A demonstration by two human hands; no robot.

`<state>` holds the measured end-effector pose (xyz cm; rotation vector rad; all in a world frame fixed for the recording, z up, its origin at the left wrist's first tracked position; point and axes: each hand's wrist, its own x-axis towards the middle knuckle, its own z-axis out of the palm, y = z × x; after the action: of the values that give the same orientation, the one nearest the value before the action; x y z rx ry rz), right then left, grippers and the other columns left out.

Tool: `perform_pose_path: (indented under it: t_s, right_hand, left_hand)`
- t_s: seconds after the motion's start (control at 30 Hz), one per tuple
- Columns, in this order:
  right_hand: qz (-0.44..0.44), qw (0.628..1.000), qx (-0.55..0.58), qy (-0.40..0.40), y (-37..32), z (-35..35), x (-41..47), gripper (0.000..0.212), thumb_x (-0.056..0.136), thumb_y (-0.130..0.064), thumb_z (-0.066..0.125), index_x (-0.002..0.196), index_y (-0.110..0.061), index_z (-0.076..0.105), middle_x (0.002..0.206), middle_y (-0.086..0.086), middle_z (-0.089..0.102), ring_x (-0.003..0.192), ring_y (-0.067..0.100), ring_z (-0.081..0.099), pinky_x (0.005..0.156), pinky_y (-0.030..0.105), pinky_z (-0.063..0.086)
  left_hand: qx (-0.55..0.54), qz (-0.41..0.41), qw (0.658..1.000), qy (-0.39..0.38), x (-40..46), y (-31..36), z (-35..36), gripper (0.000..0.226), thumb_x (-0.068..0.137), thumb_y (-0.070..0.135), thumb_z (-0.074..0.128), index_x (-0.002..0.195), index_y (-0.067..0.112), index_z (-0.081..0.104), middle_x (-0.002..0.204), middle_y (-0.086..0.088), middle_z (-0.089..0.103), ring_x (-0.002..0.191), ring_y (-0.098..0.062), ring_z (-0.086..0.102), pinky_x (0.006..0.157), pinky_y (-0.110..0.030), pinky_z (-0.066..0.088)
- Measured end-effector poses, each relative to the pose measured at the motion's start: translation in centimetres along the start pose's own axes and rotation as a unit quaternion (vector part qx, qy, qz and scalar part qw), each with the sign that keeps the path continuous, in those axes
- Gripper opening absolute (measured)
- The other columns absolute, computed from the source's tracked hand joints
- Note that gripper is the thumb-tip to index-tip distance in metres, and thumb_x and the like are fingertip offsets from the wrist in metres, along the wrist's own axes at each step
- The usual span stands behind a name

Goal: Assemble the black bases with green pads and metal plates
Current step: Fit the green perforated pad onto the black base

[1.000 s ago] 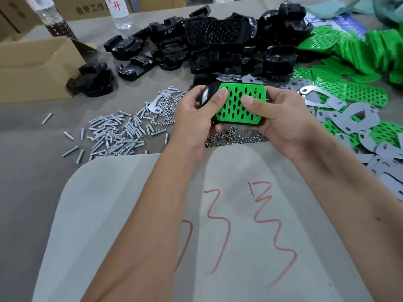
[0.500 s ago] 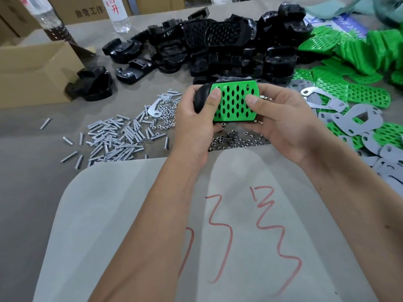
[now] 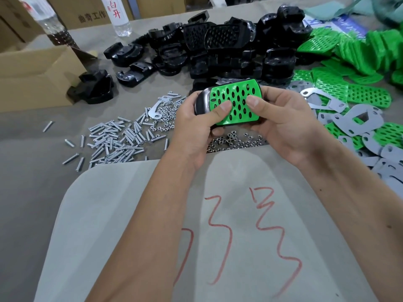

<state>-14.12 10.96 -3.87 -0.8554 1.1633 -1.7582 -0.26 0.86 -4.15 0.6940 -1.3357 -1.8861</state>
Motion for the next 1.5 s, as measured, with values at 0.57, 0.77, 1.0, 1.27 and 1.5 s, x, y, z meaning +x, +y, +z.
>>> perform_pose_path:
  t_s: [0.57,0.77,1.0,1.27,1.5]
  right_hand:
    - [-0.007,0.998,-0.059,0.034,0.4,-0.2,0.1,0.027,0.104,-0.009,0.056,0.124,0.007,0.064,0.117,0.021,0.074,0.098,0.030,0.074,0.081,0.032,0.060]
    - [-0.021,0.997,-0.077,0.018,0.6,-0.2,-0.1,0.037,0.102,-0.014,0.058,0.127,0.014,0.059,0.121,0.030,0.070,0.103,0.047,0.070,0.090,0.048,0.059]
    - [0.005,1.000,0.011,0.003,0.5,0.3,0.1,0.040,0.104,-0.029,0.051,0.125,0.002,0.066,0.116,0.022,0.073,0.095,0.027,0.068,0.088,0.035,0.058]
    - [-0.023,0.999,0.001,-0.026,0.4,0.1,-0.1,0.034,0.110,-0.009,0.039,0.131,0.011,0.059,0.114,0.021,0.073,0.092,0.024,0.069,0.086,0.031,0.057]
    - [-0.069,0.994,-0.089,0.000,0.6,0.1,0.0,0.028,0.109,-0.003,0.043,0.125,0.006,0.064,0.112,0.019,0.074,0.090,0.023,0.070,0.081,0.030,0.056]
  left_hand:
    - [0.028,0.017,0.999,0.008,0.0,0.0,0.1,0.021,0.094,0.013,0.075,0.113,0.010,0.066,0.105,-0.007,0.078,0.085,-0.018,0.074,0.065,-0.030,0.058]
    - [-0.002,-0.031,0.999,-0.008,0.0,0.4,-0.3,0.020,0.096,0.010,0.071,0.115,0.005,0.067,0.104,-0.012,0.076,0.084,-0.021,0.072,0.062,-0.028,0.057]
    - [-0.087,-0.055,0.995,0.013,-0.2,0.7,0.2,0.020,0.099,0.013,0.067,0.118,0.007,0.066,0.108,-0.013,0.074,0.084,-0.020,0.070,0.059,-0.023,0.055]
    - [-0.115,-0.042,0.992,-0.012,-0.4,0.7,-0.1,0.025,0.099,0.012,0.065,0.124,0.006,0.062,0.122,-0.018,0.070,0.098,-0.025,0.066,0.063,-0.022,0.057]
    - [-0.104,-0.038,0.994,0.000,-0.3,0.5,-0.1,0.020,0.097,0.008,0.068,0.116,0.009,0.064,0.112,-0.015,0.073,0.091,-0.024,0.069,0.062,-0.025,0.056]
